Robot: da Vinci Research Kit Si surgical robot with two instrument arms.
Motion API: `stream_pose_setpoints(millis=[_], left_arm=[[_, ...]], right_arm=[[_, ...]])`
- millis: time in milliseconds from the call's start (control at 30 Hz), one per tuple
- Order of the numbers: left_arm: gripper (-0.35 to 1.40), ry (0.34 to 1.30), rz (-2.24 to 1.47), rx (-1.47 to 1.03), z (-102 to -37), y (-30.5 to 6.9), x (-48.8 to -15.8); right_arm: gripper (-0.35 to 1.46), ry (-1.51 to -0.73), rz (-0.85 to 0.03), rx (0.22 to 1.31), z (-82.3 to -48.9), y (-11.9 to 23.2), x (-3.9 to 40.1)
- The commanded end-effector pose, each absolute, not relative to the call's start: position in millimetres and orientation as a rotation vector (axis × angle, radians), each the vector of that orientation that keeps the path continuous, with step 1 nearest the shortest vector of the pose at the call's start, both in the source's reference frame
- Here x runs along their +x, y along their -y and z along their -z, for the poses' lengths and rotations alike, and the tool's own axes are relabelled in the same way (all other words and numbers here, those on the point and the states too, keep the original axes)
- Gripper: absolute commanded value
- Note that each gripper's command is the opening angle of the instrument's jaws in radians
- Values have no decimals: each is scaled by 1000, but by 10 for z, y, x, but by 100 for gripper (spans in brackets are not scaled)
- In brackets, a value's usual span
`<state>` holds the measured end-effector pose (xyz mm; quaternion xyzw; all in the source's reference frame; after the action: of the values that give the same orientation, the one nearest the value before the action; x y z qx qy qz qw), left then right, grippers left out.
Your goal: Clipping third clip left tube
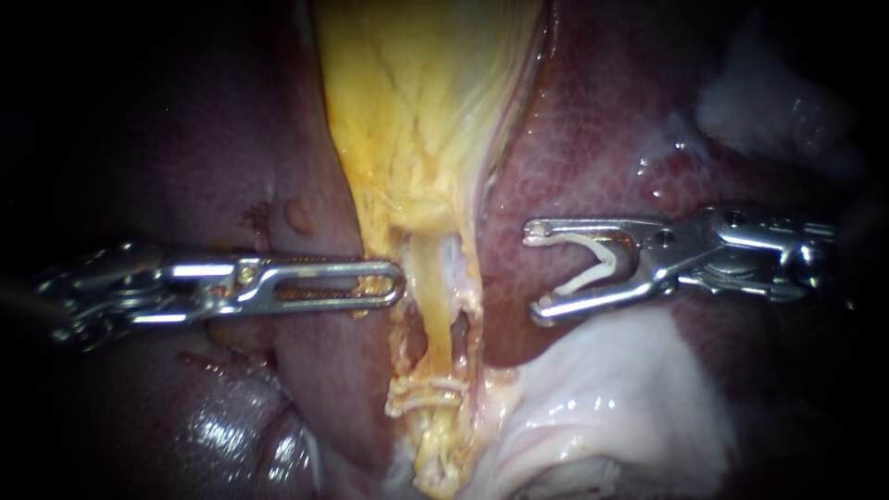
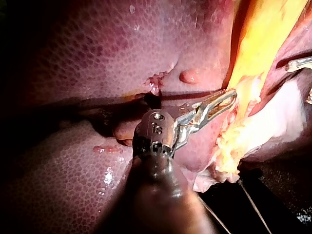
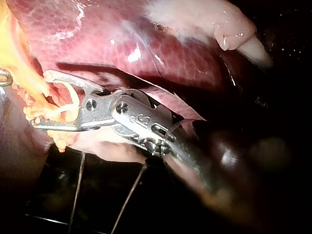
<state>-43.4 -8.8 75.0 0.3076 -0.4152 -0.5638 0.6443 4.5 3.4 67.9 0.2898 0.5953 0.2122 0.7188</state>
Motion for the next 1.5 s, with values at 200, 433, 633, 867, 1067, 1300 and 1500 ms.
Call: stream_pose_setpoints(millis=[200,433,633,867,1067,1300,1500], left_arm=[[-35,940,1297,702,-723,67,-406],[-35,968,1350,678,-688,41,-358],[-35,975,1357,670,-681,38,-348],[-35,975,1357,670,-680,39,-348],[-35,975,1359,668,-678,40,-349],[-35,975,1359,667,-678,41,-350],[-35,975,1360,666,-678,42,-350]], right_arm=[[60,-1316,-471,638,-679,-32,46],[60,-1329,-441,640,-693,-11,62],[60,-1315,-427,682,-724,22,98],[60,-1284,-420,725,-766,55,134],[60,-1264,-432,736,-796,62,150],[60,-1277,-450,769,-798,61,172],[60,-1337,-470,838,-781,59,185]])
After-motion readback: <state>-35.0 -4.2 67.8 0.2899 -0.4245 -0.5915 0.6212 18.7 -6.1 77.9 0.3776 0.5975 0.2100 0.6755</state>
